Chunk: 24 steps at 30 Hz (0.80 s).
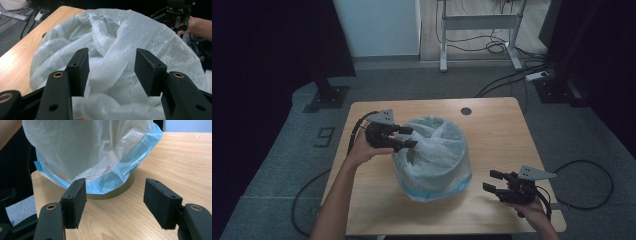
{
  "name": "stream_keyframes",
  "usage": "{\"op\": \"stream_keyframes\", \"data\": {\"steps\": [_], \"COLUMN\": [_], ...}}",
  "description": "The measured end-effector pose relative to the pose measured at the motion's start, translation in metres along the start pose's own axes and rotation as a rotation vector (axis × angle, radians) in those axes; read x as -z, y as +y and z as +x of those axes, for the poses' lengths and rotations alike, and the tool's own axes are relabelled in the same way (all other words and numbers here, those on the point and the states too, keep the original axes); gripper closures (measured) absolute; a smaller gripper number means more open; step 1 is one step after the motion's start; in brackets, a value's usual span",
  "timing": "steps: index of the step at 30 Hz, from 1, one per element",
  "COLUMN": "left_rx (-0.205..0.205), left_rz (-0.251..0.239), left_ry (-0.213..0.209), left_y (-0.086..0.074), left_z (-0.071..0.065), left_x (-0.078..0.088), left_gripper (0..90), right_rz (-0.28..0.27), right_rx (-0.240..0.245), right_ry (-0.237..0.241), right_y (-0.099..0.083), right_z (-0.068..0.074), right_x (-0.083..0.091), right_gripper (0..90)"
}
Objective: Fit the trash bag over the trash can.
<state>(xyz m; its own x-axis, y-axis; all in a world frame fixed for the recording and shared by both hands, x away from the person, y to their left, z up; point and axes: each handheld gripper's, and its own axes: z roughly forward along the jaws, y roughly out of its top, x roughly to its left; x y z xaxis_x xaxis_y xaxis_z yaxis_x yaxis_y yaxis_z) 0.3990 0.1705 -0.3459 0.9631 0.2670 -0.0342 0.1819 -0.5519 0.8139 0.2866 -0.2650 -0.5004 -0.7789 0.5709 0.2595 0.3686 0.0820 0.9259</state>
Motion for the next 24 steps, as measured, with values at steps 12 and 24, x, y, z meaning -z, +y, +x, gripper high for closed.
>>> {"op": "stream_keyframes", "data": {"steps": [12,24], "left_rx": [-0.051,-0.069], "left_rz": [0.099,0.195], "left_ry": [-0.049,-0.075], "left_y": [0.034,0.044], "left_z": [-0.001,-0.001], "left_x": [-0.03,-0.059], "left_gripper": [56.4,56.1], "right_rz": [-0.021,-0.019], "right_rx": [-0.012,-0.015], "right_ry": [-0.008,-0.005], "right_y": [-0.004,-0.006], "right_z": [0.002,0.002], "right_x": [0.007,0.006], "right_gripper": [35.7,36.4]}}
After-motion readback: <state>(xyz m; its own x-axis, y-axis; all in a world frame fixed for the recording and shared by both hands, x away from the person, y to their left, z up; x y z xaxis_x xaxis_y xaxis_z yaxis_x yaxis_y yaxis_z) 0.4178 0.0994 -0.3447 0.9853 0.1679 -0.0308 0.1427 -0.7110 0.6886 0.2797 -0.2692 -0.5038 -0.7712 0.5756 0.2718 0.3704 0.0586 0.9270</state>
